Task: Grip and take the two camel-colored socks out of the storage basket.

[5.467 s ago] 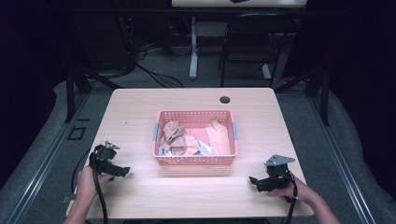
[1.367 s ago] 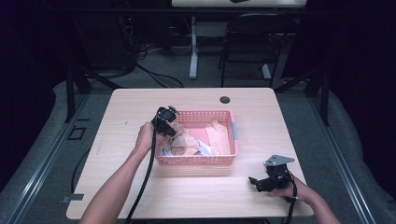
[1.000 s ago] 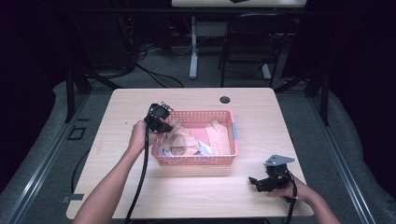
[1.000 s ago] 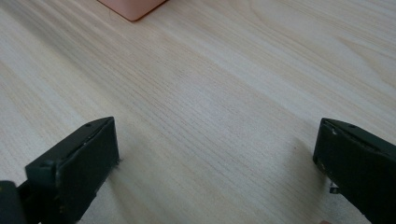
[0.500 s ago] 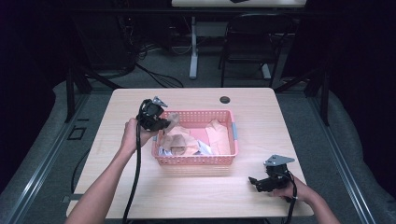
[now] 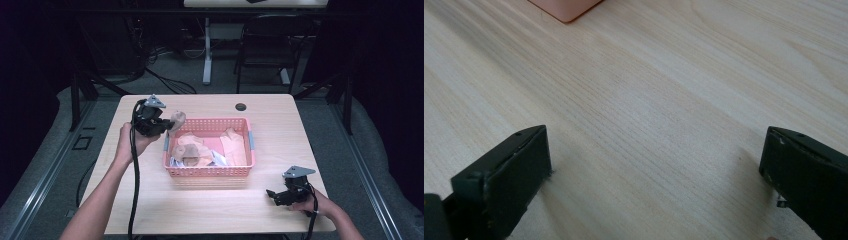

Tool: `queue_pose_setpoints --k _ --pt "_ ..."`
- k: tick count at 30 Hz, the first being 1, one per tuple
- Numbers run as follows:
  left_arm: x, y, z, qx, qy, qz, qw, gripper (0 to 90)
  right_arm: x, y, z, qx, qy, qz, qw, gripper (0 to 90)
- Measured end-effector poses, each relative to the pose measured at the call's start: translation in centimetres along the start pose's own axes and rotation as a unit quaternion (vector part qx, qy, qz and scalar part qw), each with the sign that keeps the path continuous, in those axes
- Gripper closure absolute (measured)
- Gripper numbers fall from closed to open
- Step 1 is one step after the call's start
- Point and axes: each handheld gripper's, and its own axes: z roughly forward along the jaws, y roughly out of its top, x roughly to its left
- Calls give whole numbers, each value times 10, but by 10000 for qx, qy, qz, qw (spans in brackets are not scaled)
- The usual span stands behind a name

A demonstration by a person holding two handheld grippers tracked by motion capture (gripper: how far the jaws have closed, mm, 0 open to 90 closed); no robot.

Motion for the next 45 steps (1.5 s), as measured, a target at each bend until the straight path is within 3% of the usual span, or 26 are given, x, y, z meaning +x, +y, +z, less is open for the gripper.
queue_pose_setpoints --k 10,17,27,33,39,44,45 --pt "8 -4 -24 -153 78 -66 9998 855 0 0 0 3 0 -1 10000 0" --pt "17 -11 -43 -61 146 -76 9998 854 0 0 0 8 5 -7 10000 0" --pt "31 -23 -70 454 261 -76 9986 853 0 0 0 0 -1 2 10000 0" --pt "40 -33 -79 774 347 -90 9964 853 0 0 0 7 1 -4 10000 0" --pt "49 -44 -86 1080 404 -135 9932 853 0 0 0 3 -3 3 10000 0" --pt "56 -54 -87 1494 427 -184 9877 853 0 0 0 -1 -3 4 10000 0" --pt "56 -54 -87 1494 427 -184 9877 853 0 0 0 -1 -3 4 10000 0"
